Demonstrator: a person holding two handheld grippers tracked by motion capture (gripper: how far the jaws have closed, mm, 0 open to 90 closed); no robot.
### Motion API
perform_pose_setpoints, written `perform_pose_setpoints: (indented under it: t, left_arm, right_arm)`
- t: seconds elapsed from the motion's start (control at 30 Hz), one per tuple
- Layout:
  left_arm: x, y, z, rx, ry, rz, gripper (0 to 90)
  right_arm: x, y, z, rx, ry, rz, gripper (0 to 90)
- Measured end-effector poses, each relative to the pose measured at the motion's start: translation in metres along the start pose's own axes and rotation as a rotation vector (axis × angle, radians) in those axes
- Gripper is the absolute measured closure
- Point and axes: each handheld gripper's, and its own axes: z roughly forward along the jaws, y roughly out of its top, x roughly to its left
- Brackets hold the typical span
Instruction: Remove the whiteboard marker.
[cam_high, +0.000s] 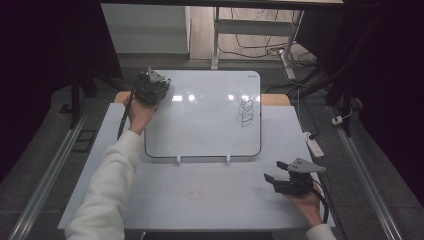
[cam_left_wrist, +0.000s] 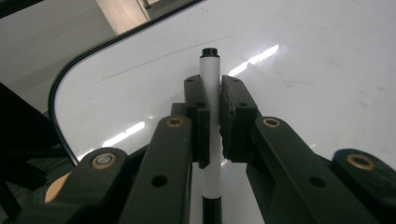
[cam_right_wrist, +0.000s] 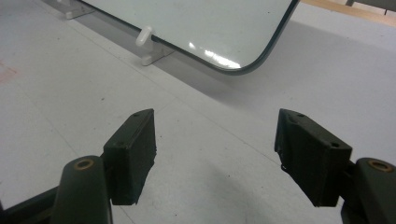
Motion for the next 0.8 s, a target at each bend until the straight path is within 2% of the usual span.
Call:
perform_pose_setpoints:
  t: [0.1, 0.2, 0.37, 0.5, 0.6, 0.73, 0.8]
  left_arm:
    - [0.0, 0.0, -0.011, -0.014, -0.018, 0.01, 81.9]
    - [-0.002, -0.001, -0.024, -0.048, -0.066, 0.0, 81.9]
    - [-0.016, -0.004, -0.048, -0.095, -0.128, 0.031, 81.9]
    - [-0.035, -0.01, -0.063, -0.132, -0.193, 0.047, 81.9]
    - [-0.051, -0.021, -0.07, -0.149, -0.25, 0.052, 81.8]
    - [-0.07, -0.038, -0.074, -0.144, -0.321, 0.06, 81.9]
    - [-0.08, -0.047, -0.075, -0.136, -0.362, 0.058, 81.8]
  right_arm:
    - [-0.001, 0.0, -0.001, -0.008, -0.003, 0.005, 29.6]
    - [0.0, 0.001, -0.001, -0.012, -0.002, 0.007, 29.6]
    - [0.001, 0.002, -0.001, -0.018, 0.005, 0.009, 29.5]
    - [0.002, 0.004, 0.0, -0.032, 0.024, 0.013, 28.8]
    - [0.004, 0.006, 0.001, -0.039, 0.03, 0.01, 28.2]
    - [0.006, 0.008, 0.001, -0.041, 0.031, 0.016, 27.9]
    - [0.007, 0.01, 0.002, -0.044, 0.05, 0.029, 28.5]
